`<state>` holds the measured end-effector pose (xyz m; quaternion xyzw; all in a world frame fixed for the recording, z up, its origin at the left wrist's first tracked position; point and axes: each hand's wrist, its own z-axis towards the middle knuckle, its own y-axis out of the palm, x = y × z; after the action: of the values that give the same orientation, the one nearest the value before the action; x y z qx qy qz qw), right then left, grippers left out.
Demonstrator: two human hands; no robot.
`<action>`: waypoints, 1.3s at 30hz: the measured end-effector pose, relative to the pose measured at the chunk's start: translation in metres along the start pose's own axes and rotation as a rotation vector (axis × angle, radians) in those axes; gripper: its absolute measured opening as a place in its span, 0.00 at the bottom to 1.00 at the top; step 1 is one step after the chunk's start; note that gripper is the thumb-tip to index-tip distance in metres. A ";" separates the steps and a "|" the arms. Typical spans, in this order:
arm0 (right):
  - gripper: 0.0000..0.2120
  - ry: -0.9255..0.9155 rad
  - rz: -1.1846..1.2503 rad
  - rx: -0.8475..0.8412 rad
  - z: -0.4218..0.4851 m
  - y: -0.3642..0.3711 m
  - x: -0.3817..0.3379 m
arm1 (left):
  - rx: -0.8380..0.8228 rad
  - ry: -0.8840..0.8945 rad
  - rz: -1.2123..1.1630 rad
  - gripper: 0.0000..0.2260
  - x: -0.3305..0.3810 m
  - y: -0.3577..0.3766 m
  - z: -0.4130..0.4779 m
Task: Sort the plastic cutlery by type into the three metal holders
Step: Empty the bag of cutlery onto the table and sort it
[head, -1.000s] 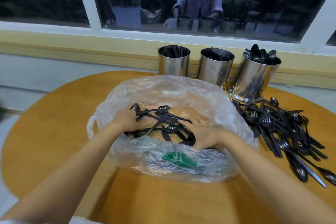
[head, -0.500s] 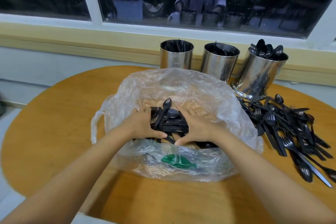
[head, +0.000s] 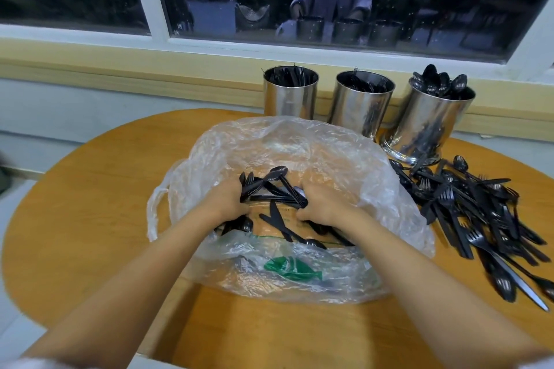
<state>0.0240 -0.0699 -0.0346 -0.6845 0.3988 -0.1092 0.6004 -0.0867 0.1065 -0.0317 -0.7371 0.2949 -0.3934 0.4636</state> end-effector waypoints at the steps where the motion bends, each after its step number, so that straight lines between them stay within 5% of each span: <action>1: 0.17 -0.004 -0.030 0.000 -0.001 0.000 -0.002 | 0.019 0.001 0.003 0.18 -0.001 0.003 0.000; 5: 0.25 -0.032 -0.097 0.007 -0.005 -0.001 -0.009 | 0.111 0.007 -0.053 0.23 -0.008 0.013 0.003; 10: 0.12 -0.033 -0.053 -0.033 -0.006 -0.007 0.002 | 0.140 0.012 -0.102 0.20 -0.012 0.016 0.007; 15: 0.14 -0.052 0.014 0.048 -0.010 -0.016 0.015 | 0.171 -0.007 -0.097 0.18 -0.018 0.014 0.009; 20: 0.09 -0.132 0.367 0.270 -0.019 -0.035 0.027 | 0.166 0.005 -0.040 0.15 -0.026 0.007 0.008; 27: 0.06 -0.227 0.787 0.398 -0.031 -0.064 0.006 | 0.236 0.279 -0.208 0.14 0.016 -0.031 -0.005; 32: 0.14 -0.109 1.062 0.536 -0.040 -0.105 0.002 | 0.289 0.377 -0.347 0.08 0.074 -0.074 -0.013; 39: 0.03 -0.006 1.237 0.681 -0.086 -0.149 0.053 | 0.472 0.406 -0.390 0.06 0.172 -0.110 -0.004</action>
<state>0.0661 -0.1746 0.1050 -0.1066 0.6567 0.1352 0.7343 0.0069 0.0108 0.1222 -0.5591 0.1357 -0.6698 0.4694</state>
